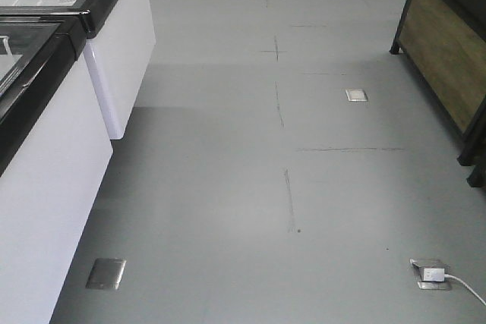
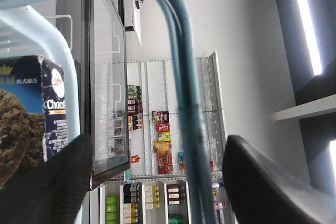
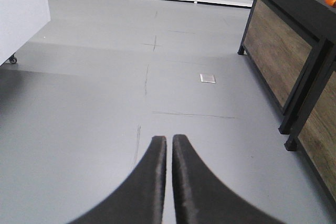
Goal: Left arm holds basket, right arm returns cookies
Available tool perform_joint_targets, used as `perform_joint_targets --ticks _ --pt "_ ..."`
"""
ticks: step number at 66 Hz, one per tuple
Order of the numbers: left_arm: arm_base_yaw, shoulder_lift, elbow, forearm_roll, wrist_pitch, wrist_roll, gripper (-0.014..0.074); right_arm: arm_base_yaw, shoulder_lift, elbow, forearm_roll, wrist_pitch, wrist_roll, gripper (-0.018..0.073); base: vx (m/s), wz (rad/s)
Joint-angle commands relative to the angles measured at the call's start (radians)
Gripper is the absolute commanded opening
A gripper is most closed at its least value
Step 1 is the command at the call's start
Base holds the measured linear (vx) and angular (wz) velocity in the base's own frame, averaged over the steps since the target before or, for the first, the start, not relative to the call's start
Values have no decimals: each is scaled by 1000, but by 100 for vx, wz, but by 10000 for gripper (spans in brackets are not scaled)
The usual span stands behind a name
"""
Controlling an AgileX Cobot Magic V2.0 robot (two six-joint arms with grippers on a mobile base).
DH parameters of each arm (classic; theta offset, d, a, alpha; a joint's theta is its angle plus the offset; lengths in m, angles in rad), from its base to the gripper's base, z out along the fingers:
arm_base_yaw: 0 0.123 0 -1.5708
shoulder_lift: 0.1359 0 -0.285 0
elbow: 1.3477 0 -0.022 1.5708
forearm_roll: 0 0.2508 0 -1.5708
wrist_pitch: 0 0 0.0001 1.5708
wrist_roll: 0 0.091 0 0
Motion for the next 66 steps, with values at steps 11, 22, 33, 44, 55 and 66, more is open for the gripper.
perform_joint_targets --ticks 11,22,33,44,55,66 --pt "0 53 -32 73 -259 -109 368 -5 -12 16 -9 -71 -8 4 0 0" --pt "0 73 -32 74 -320 -114 221 -5 -12 16 -9 -71 -8 4 0 0" --pt "0 73 -32 74 -353 -113 36 -5 -12 16 -9 -71 -8 4 0 0" --pt "0 73 -32 73 -363 -111 -6 -5 -12 16 -9 -71 -8 4 0 0" --pt "0 73 -32 72 -363 -111 -6 -5 -12 16 -9 -71 -8 4 0 0" --pt "0 73 -32 72 -376 -112 -6 -5 -12 16 -9 -71 -8 4 0 0"
